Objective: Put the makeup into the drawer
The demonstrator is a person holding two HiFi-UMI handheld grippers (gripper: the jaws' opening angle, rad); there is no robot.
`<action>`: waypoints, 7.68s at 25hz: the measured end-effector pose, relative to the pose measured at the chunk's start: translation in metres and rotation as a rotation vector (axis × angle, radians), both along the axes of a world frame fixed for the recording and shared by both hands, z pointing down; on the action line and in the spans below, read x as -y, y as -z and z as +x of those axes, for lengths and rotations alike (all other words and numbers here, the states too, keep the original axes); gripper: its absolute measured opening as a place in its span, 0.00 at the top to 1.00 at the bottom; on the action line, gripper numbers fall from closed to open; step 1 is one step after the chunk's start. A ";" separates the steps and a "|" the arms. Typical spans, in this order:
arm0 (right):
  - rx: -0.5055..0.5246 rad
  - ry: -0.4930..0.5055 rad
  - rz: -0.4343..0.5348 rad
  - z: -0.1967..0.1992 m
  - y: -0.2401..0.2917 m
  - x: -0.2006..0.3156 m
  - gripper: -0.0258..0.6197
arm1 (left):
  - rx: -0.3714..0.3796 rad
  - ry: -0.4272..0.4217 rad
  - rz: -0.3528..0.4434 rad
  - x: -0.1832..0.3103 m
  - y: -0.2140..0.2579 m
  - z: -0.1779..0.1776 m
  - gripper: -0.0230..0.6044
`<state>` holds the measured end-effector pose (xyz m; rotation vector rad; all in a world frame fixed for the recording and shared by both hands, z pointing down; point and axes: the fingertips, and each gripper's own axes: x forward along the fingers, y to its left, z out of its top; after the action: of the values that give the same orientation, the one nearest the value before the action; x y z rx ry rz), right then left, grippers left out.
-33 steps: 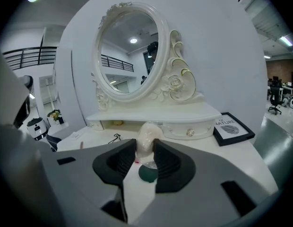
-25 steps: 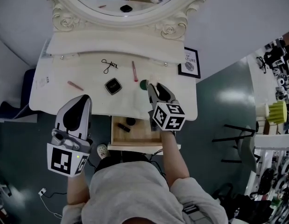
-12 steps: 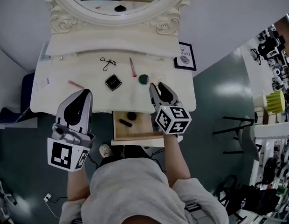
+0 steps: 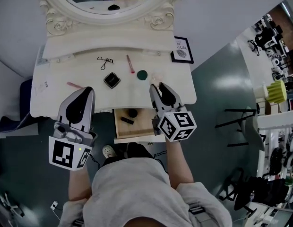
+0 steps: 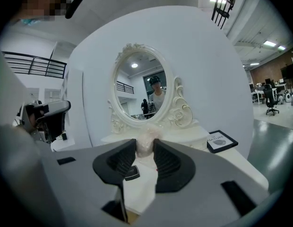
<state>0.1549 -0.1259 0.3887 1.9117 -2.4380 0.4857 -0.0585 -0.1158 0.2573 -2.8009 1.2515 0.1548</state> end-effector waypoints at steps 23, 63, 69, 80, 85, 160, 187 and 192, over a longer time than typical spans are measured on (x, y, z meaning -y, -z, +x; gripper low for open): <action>-0.002 -0.110 0.132 0.010 0.038 -0.074 0.77 | -0.025 -0.187 0.026 -0.014 0.003 0.027 0.94; -0.465 0.327 -0.346 -0.004 -0.133 -0.113 0.78 | 0.008 -0.124 -0.039 -0.017 -0.021 0.031 0.94; -0.558 0.495 -0.433 -0.014 -0.167 -0.114 0.78 | 0.010 -0.069 -0.050 -0.015 -0.024 0.019 0.94; -0.716 0.732 -0.594 -0.021 -0.230 -0.119 0.78 | 0.024 0.053 -0.073 -0.009 -0.032 -0.013 0.94; -0.758 0.823 -0.664 -0.022 -0.256 -0.122 0.78 | 0.032 0.098 -0.086 -0.010 -0.036 -0.022 0.94; -0.388 0.401 -0.220 -0.077 -0.108 -0.088 0.92 | 0.036 -0.056 0.003 -0.025 -0.011 -0.028 0.94; -0.270 0.124 0.140 -0.078 0.031 -0.105 0.92 | 0.019 -0.195 0.059 -0.055 0.003 -0.020 0.94; -0.256 0.095 0.190 -0.080 0.050 -0.108 0.92 | 0.019 -0.201 0.065 -0.059 0.005 -0.023 0.94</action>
<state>0.0747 -0.0179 0.3392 1.7778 -2.4641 0.0043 -0.0810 -0.0566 0.2521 -2.8595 0.9414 0.1753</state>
